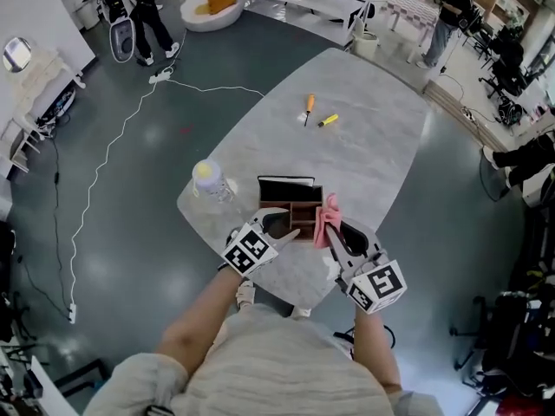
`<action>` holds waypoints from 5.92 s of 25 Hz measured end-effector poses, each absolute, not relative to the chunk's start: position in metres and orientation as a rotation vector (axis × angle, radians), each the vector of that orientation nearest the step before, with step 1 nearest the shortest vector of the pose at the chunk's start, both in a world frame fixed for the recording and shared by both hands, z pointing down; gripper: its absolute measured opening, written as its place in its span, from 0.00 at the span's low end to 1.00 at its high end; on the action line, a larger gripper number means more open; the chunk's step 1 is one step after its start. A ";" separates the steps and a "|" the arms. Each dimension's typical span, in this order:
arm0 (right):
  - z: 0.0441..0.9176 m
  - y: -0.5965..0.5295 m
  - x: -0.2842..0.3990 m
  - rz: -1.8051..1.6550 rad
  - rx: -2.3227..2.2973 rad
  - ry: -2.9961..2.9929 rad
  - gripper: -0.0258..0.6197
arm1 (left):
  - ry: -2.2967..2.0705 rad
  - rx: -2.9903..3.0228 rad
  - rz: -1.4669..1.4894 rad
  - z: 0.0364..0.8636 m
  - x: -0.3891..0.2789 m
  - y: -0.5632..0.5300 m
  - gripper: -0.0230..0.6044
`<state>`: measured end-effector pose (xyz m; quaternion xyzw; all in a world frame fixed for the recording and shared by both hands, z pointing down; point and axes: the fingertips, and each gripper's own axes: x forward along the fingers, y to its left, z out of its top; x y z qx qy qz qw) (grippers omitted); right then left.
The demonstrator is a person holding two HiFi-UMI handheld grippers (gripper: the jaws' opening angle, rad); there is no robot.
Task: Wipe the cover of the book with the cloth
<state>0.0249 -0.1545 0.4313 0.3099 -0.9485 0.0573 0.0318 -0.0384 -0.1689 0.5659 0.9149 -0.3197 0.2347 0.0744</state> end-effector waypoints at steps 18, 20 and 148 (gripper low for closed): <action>0.431 -0.173 0.011 0.234 1.099 -2.884 0.12 | -0.739 2.971 1.135 0.522 -0.066 -0.255 0.36; 0.432 -0.174 0.012 0.241 1.119 -2.877 0.12 | -0.642 2.960 1.206 0.527 -0.066 -0.260 0.37; 0.532 -0.113 -0.111 0.676 0.771 -2.754 0.12 | -1.348 1.815 0.119 0.523 -0.146 -0.154 0.16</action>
